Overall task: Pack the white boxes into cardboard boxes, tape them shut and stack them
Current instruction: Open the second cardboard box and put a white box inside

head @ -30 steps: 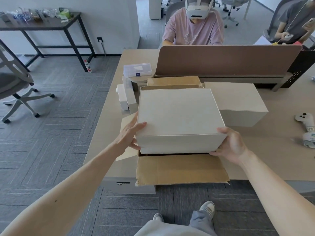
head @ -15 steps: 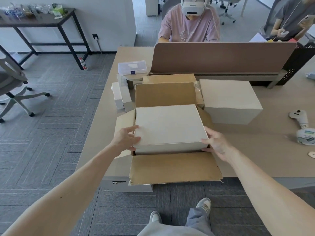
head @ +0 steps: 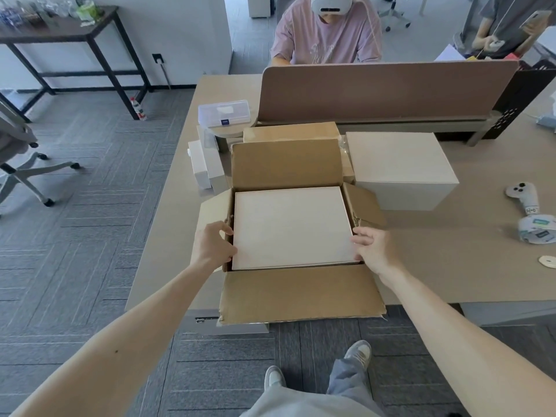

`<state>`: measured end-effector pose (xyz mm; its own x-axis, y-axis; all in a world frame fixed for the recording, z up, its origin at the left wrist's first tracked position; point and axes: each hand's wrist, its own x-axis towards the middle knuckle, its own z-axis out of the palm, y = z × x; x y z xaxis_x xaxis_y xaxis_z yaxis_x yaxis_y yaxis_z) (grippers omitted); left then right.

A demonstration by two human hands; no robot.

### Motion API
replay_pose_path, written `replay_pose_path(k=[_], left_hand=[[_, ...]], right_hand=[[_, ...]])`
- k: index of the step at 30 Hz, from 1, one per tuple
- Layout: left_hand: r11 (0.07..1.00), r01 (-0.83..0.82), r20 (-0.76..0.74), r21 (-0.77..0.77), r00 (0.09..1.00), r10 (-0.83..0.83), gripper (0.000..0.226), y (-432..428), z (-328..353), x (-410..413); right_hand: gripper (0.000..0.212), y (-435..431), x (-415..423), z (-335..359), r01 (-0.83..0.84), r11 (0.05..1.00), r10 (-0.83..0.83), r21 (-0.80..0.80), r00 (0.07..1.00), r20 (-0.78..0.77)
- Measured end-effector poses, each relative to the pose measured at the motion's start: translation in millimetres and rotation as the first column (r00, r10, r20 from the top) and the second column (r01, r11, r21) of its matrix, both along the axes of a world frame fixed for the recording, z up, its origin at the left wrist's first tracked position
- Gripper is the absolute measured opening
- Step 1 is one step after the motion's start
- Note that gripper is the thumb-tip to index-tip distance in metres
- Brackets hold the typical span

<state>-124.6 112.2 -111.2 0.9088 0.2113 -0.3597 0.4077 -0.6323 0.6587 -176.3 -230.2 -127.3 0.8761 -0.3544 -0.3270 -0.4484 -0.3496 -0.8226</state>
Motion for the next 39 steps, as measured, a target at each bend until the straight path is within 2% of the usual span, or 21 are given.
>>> replay_pose_path(k=[3, 6, 9, 11, 14, 17, 19, 22, 24, 26, 29, 34, 37, 39], left_hand=[[0.999, -0.001, 0.04, 0.046, 0.999, -0.001, 0.035, 7.0, -3.2, 2.0], [0.998, -0.005, 0.066, 0.061, 0.998, 0.001, 0.037, 21.1, -0.3, 10.0], [0.998, -0.012, -0.018, 0.07, 1.0, 0.013, 0.054, 32.1, 2.1, 17.8], [0.999, -0.006, -0.104, 0.05, 0.995, 0.012, 0.075, 38.3, -0.3, 22.7], [0.999, 0.002, -0.237, 0.032, 0.972, 0.005, 0.112, 48.8, -4.4, 28.1], [0.999, -0.043, -0.348, -0.017, 0.937, 0.034, 0.127, 52.0, -6.4, 28.4], [0.998, -0.059, -0.345, -0.007, 0.937, 0.053, 0.124, 50.9, -6.4, 27.7], [0.992, -0.08, -0.252, 0.095, 0.962, 0.102, 0.115, 59.2, -2.3, 29.8], [0.992, -0.121, -0.147, 0.045, 0.981, 0.126, 0.102, 67.7, 3.5, 31.8], [0.99, -0.137, -0.039, -0.023, 0.99, 0.136, 0.081, 71.1, 12.8, 33.8], [0.988, -0.115, 0.021, -0.107, 0.993, 0.118, 0.062, 68.4, 27.9, 38.9], [0.971, 0.008, -0.013, -0.238, 1.0, -0.012, 0.057, 51.2, 49.0, 43.8], [0.943, 0.094, -0.051, -0.318, 0.992, -0.116, 0.07, 26.8, 57.6, 45.4], [0.935, 0.167, -0.079, -0.311, 0.977, -0.201, 0.078, 9.9, 59.3, 46.2]], right_hand=[[0.032, 2.5, 0.5, -1.9, 0.026, 0.999, -0.024, -0.043, 0.999, 0.037], [0.02, 0.8, 5.4, 5.5, -0.007, 0.983, 0.034, -0.184, 0.989, 0.141], [0.016, -8.9, 8.6, 14.4, -0.03, 0.948, 0.075, -0.318, 0.989, 0.13], [0.023, -19.2, 7.9, 12.1, -0.036, 0.947, 0.047, -0.319, 0.999, 0.026], [0.051, -31.8, -0.3, 4.9, -0.01, 0.97, -0.027, -0.242, 0.988, -0.149], [0.076, -41.4, -8.4, -4.9, 0.027, 0.991, -0.061, -0.134, 0.964, -0.258], [0.084, -47.8, -10.7, -13.2, 0.057, 0.995, -0.079, -0.08, 0.946, -0.313], [0.093, -55.4, -7.8, -19.2, 0.094, 0.995, -0.094, -0.016, 0.934, -0.346], [0.099, -58.7, -2.5, -20.4, 0.115, 0.993, -0.101, 0.021, 0.931, -0.351], [0.101, -60.4, 5.2, -19.2, 0.141, 0.989, -0.115, 0.05, 0.93, -0.348], [0.093, -59.2, 19.3, -13.0, 0.18, 0.977, -0.134, 0.111, 0.934, -0.33], [0.065, -57.5, 34.2, -10.6, 0.17, 0.977, -0.13, 0.127, 0.953, -0.274], [0.059, -58.3, 34.0, -10.8, 0.193, 0.964, -0.134, 0.184, 0.947, -0.292], [0.06, -58.9, 33.8, -13.4, 0.211, 0.954, -0.145, 0.215, 0.946, -0.29]])
